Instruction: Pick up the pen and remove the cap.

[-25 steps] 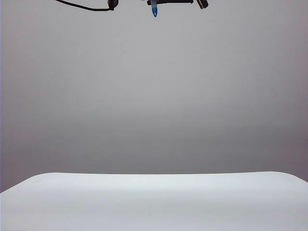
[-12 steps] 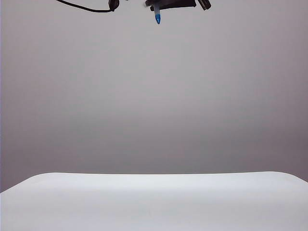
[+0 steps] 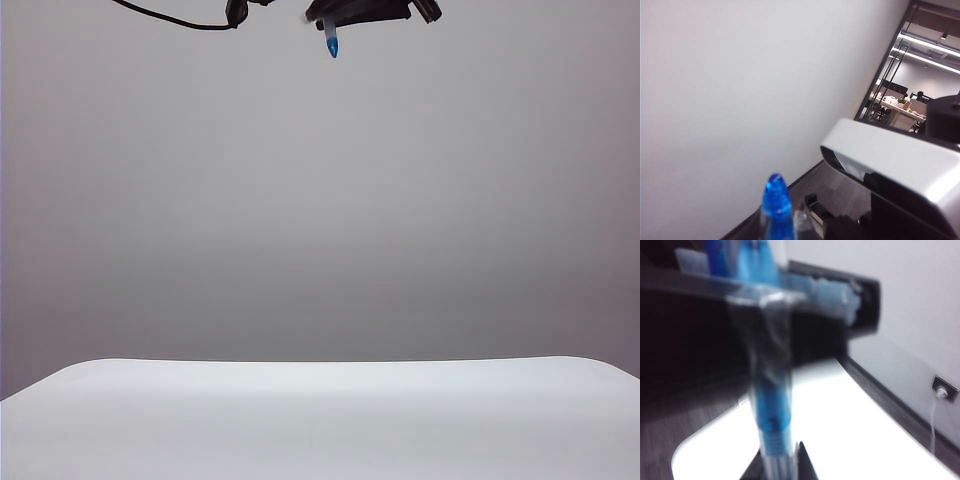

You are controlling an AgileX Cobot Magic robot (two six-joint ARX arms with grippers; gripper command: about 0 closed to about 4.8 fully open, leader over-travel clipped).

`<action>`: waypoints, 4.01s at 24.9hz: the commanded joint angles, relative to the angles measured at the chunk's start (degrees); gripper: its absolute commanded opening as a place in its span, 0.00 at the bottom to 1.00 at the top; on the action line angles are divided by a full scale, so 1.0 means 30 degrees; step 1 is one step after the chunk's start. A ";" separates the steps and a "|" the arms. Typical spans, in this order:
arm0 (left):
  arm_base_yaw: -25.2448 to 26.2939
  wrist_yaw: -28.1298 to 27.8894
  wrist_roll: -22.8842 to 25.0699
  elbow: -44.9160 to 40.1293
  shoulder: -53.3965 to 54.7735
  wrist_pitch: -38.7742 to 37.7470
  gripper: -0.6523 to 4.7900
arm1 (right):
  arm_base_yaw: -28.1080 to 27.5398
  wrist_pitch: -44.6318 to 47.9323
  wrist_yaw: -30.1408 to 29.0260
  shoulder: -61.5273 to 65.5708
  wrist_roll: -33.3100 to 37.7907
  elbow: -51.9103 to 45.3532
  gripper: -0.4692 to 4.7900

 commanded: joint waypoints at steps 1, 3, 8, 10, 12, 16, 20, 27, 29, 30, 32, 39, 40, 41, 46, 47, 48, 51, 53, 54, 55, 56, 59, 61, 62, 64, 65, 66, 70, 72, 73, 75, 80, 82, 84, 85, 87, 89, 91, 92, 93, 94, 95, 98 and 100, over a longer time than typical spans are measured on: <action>0.0189 -0.1056 0.0015 0.0233 -0.0204 0.1355 0.11 | 0.0000 -0.1647 0.0372 0.0029 -0.0291 -0.0503 0.09; 0.0189 -0.1056 -0.0153 0.0233 -0.0204 0.1384 0.11 | 0.0000 -0.1676 0.0539 0.0029 -0.0517 -0.0685 0.09; 0.0189 -0.1020 -0.0270 0.0233 -0.0204 0.1348 0.11 | 0.0000 -0.1530 0.0576 0.0029 -0.0532 -0.0874 0.09; 0.0182 -0.1035 -0.0262 0.0233 -0.0204 0.1341 0.11 | 0.0000 -0.1523 0.0568 0.0029 -0.0525 -0.0867 0.09; 0.0182 -0.1035 -0.0248 0.0233 -0.0204 0.1290 0.11 | 0.0000 -0.1552 0.0568 0.0029 -0.0532 -0.0867 0.09; 0.1479 -0.0758 0.1661 0.0240 -0.0619 0.0379 0.11 | -0.0007 -0.2091 0.0583 -0.0022 -0.0568 -0.0867 0.09; 0.3832 -0.0619 0.1974 0.0248 -0.1377 -0.3453 0.11 | -0.0240 -0.2856 0.0634 -0.0146 -0.1107 -0.0860 0.09; 0.6907 0.0670 0.3228 0.0226 -0.2113 -1.1868 0.11 | -0.0262 -0.3089 0.0619 -0.0160 -0.1231 -0.0867 0.09; 0.7176 0.0372 0.4626 0.0226 -0.2076 -1.4506 0.11 | -0.0262 -0.3177 0.0634 -0.0146 -0.1406 -0.0867 0.09; 0.7184 -0.0189 0.5275 0.0219 -0.2062 -1.5613 0.11 | -0.0262 -0.3213 0.0627 -0.0124 -0.1406 -0.0867 0.09; 0.7176 -0.1923 0.6615 0.0219 -0.2055 -1.7821 0.11 | -0.0262 -0.3410 0.0678 -0.0058 -0.1413 -0.0874 0.09; 0.6725 -0.6513 0.9224 0.0197 -0.1814 -2.1682 0.11 | -0.0262 -0.3971 0.2004 0.0379 -0.1413 -0.0889 0.09; 0.6688 -0.6900 0.9253 0.0197 -0.1712 -2.1777 0.11 | -0.0255 -0.4051 0.1982 0.0561 -0.1399 -0.0889 0.09; 0.6652 -0.7249 0.9260 0.0189 -0.1537 -2.1879 0.11 | -0.0255 -0.4138 0.1989 0.0758 -0.1399 -0.0889 0.09; 0.6455 -0.7686 1.0112 0.0189 0.0466 -2.3890 0.11 | -0.0255 -0.5493 0.1960 0.2448 -0.1413 -0.0889 0.09; 0.6411 -0.8211 1.0207 0.0189 0.0736 -2.4137 0.11 | -0.0255 -0.5537 0.1960 0.2550 -0.1413 -0.0889 0.09; 0.6288 -0.8641 1.0382 0.0189 0.0998 -2.4472 0.11 | -0.0255 -0.5530 0.1960 0.2667 -0.1421 -0.0889 0.09; 0.6025 -0.9202 1.0907 0.0189 0.1712 -2.4800 0.11 | -0.0255 -0.5428 0.1996 0.2776 -0.1501 -0.0889 0.09; 0.5865 -0.9173 1.0965 0.0197 0.2375 -2.4370 0.11 | -0.0255 -0.5231 0.1974 0.2776 -0.1494 -0.0889 0.09; 0.5719 -0.9187 1.0972 0.0197 0.2754 -2.4203 0.11 | -0.0255 -0.5246 0.1974 0.2776 -0.1494 -0.0889 0.09; 0.5712 -0.9173 1.0965 0.0197 0.3104 -2.4174 0.11 | -0.0255 -0.5268 0.1989 0.2776 -0.1501 -0.0889 0.09; 0.5508 -0.9224 1.1016 0.0197 0.3585 -2.4057 0.11 | -0.0255 -0.5260 0.1989 0.2776 -0.1501 -0.0889 0.09; 0.5268 -0.9202 1.1001 0.0197 0.4626 -2.3460 0.11 | -0.0255 -0.5224 0.1982 0.2776 -0.1501 -0.0889 0.09; 0.5034 -0.9260 1.0899 0.0204 0.5530 -2.2746 0.11 | -0.0255 -0.5246 0.1923 0.2776 -0.1501 -0.0889 0.09; 0.4816 -0.9610 1.0892 0.0204 0.5814 -2.2520 0.11 | -0.0255 -0.5246 0.1923 0.2776 -0.1508 -0.0889 0.09; 0.4401 -1.0025 1.0848 0.0204 0.6725 -2.1959 0.11 | -0.0255 -0.5238 0.1931 0.2783 -0.1559 -0.0889 0.09; 0.4248 -1.0061 1.0783 0.0204 0.6943 -2.1893 0.12 | -0.0255 -0.5246 0.1923 0.2790 -0.1559 -0.0889 0.09; 0.4138 -1.0025 1.0404 0.0204 0.7395 -2.1711 0.20 | -0.0255 -0.5253 0.1931 0.2805 -0.1559 -0.0889 0.09; 0.3803 -1.0061 1.0382 0.0219 0.8021 -2.1573 0.29 | -0.0255 -0.5340 0.1931 0.2805 -0.1639 -0.0889 0.09; 0.3789 -0.9675 1.0295 0.0240 0.8007 -2.1580 0.60 | -0.0255 -0.5384 0.1931 0.2805 -0.1792 -0.0896 0.09; 0.3723 -0.9675 1.0302 0.0240 0.8007 -2.1660 0.66 | -0.0255 -0.5377 0.1931 0.2805 -0.1938 -0.0889 0.09; 0.3694 -0.9668 1.0280 0.0233 0.8014 -2.1770 0.74 | -0.0255 -0.5377 0.1931 0.2805 -0.1982 -0.0889 0.09; 0.3854 -0.4466 0.9267 0.0233 0.8000 -2.2542 0.76 | -0.0255 -0.5399 0.1931 0.2878 -0.1974 -0.0896 0.09; 0.4218 -0.3002 0.7992 0.0240 0.7963 -2.1413 0.74 | -0.0255 -0.5413 0.1923 0.2885 -0.1974 -0.0896 0.09; 0.4211 -0.5916 0.9158 0.0248 0.7883 -2.1828 0.74 | -0.0255 -0.5632 0.1916 0.2885 -0.1982 -0.0896 0.09; 0.4211 -0.6513 0.9500 0.0240 0.7890 -2.1952 0.74 | -0.0255 -0.5690 0.1923 0.2885 -0.1989 -0.0896 0.09; 0.4153 -0.8174 1.0193 0.0211 0.7898 -2.2046 0.75 | -0.0255 -0.5523 0.1916 0.2885 -0.1982 -0.0976 0.09; 0.4175 -0.9646 1.0520 0.0211 0.7898 -2.1770 0.74 | -0.0255 -0.5523 0.1836 0.2885 -0.1982 -0.1013 0.09; 0.4146 -1.0615 1.0892 0.0189 0.8087 -2.1879 0.74 | -0.0255 -0.5501 0.1836 0.2885 -0.1982 -0.1013 0.09; 0.4189 -1.0389 1.0710 0.0197 0.8182 -2.2003 0.74 | -0.0255 -0.5515 0.1814 0.2885 -0.1982 -0.1013 0.09; 0.4189 -1.0550 1.0542 0.0197 0.8255 -2.2105 0.74 | -0.0255 -0.5530 0.1829 0.2885 -0.1982 -0.1013 0.09; 0.4189 -0.9107 1.0112 0.0197 0.8364 -2.2236 0.74 | -0.0255 -0.5523 0.1821 0.2885 -0.1982 -0.1013 0.09; 0.4211 -0.7067 0.9879 0.0197 0.8378 -2.2163 0.74 | -0.0255 -0.5515 0.1778 0.2885 -0.1982 -0.1013 0.09; 0.3424 -0.9894 1.0673 0.0197 0.8546 -2.2826 0.52 | -0.0255 -0.5464 0.1763 0.2885 -0.1974 -0.1013 0.09; 0.3504 -0.8204 1.0091 0.0189 0.8765 -2.2651 0.48 | -0.0255 -0.5508 0.1770 0.2885 -0.1974 -0.1013 0.09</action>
